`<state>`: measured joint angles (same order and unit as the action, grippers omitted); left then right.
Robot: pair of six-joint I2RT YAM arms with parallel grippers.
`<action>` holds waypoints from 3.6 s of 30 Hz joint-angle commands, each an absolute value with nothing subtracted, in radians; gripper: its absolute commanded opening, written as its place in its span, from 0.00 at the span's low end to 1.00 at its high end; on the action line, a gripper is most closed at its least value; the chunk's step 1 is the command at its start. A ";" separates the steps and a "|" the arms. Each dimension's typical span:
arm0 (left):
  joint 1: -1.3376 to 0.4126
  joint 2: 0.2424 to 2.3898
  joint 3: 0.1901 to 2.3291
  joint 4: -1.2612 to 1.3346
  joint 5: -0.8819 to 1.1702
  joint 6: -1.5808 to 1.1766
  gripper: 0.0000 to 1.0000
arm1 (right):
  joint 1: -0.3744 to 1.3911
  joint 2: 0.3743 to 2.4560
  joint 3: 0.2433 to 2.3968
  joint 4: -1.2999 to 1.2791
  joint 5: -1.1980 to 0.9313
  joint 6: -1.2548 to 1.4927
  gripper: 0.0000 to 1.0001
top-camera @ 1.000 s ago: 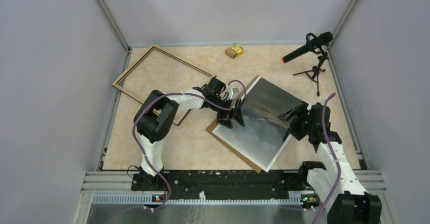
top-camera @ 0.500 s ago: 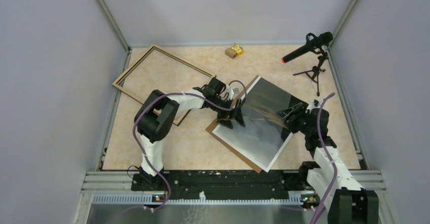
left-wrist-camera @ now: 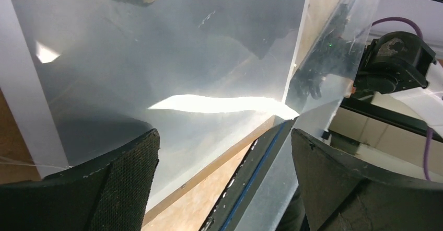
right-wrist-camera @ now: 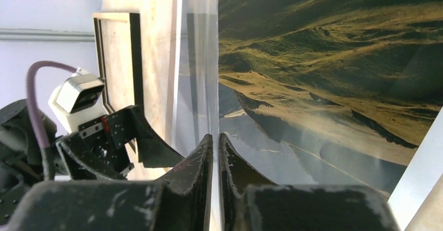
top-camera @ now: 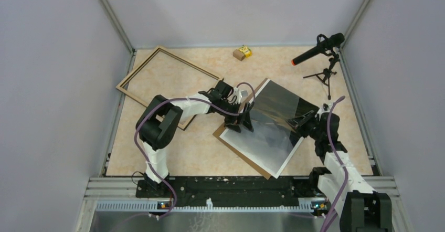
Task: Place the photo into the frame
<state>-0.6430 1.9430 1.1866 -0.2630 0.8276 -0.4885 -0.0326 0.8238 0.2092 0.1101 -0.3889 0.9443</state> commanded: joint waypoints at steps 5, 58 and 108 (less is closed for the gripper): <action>-0.648 1.640 1.180 -0.218 0.647 -0.341 0.98 | -0.020 0.845 0.253 0.116 -0.393 0.951 0.00; -0.232 2.041 1.509 -0.219 0.528 -0.590 0.98 | -0.008 0.984 0.809 -0.436 -0.794 0.727 0.00; -0.314 1.897 1.134 -0.031 0.720 -0.640 0.98 | -0.118 0.873 0.660 -0.498 -0.522 0.603 0.00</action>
<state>-0.2996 1.9648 1.1564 0.0643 0.6968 -0.6971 -0.1253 0.9691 0.5007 -0.3481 -0.6197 0.6933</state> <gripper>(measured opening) 0.982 0.006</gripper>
